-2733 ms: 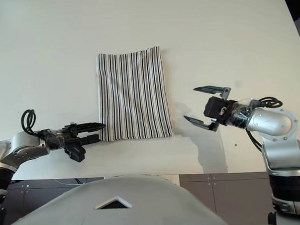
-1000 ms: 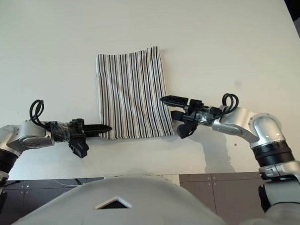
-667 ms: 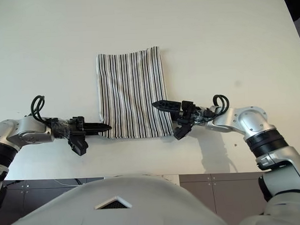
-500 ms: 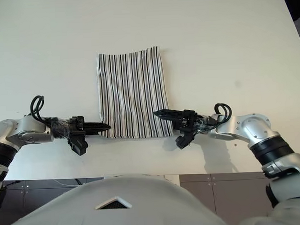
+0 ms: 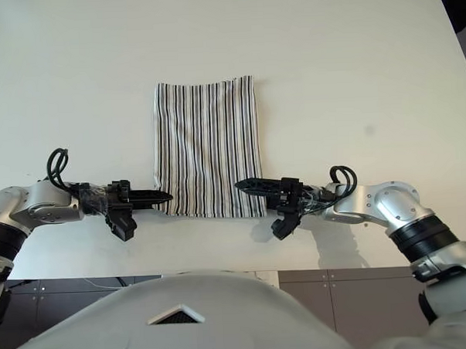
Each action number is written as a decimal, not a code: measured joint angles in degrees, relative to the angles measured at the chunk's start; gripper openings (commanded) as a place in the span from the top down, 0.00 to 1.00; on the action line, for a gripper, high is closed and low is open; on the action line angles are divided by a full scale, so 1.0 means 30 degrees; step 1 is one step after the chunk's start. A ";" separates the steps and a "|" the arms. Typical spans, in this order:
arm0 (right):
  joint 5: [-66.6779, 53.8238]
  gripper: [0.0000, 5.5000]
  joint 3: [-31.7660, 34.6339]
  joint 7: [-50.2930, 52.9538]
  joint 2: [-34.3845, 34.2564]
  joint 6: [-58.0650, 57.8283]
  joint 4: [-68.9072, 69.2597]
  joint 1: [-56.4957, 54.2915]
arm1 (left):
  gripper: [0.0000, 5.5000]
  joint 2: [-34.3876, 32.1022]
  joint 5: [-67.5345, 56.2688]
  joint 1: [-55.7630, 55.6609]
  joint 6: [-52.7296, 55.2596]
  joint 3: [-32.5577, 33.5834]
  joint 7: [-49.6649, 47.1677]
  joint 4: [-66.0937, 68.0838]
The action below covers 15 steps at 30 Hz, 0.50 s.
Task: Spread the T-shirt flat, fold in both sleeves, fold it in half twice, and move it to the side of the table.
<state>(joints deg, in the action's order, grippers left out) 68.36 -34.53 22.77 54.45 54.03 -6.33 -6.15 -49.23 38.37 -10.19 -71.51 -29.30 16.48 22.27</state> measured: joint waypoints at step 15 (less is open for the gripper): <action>0.0222 0.69 -0.1074 -0.0276 0.0255 -0.0213 -0.0522 -0.0045 | 0.98 -0.0002 -0.0044 0.0108 0.0024 0.0084 0.0021 -0.0039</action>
<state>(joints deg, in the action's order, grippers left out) 69.03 -37.75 21.94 55.21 53.39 -7.90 -6.29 -49.24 38.24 -9.87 -71.44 -29.05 16.54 22.16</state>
